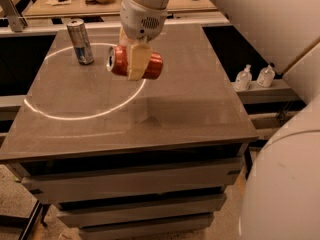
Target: Knock coke can over
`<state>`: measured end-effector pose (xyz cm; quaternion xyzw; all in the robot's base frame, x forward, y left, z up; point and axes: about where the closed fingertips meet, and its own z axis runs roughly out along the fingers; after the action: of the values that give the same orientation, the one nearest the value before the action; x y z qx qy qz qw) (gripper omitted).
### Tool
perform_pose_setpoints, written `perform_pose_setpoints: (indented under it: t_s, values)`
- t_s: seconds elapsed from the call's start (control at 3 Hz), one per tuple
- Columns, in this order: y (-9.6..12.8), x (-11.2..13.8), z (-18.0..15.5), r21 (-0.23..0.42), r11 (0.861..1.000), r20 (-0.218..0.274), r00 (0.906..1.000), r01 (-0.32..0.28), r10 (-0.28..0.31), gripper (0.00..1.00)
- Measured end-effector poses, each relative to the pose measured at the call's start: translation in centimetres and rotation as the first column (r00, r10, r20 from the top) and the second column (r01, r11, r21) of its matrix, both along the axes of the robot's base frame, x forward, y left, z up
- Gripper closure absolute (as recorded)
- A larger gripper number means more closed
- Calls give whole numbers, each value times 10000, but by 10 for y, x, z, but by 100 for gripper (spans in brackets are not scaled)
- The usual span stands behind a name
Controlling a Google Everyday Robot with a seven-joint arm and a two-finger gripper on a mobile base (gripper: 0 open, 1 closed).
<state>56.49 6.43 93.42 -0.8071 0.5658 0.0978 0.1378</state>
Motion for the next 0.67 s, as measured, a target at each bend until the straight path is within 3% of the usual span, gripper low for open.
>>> perform_pose_setpoints:
  t_s: [0.67]
  values:
    - [-6, -4, -34, -1259, 9919, -22, 9999, -142, 141, 100]
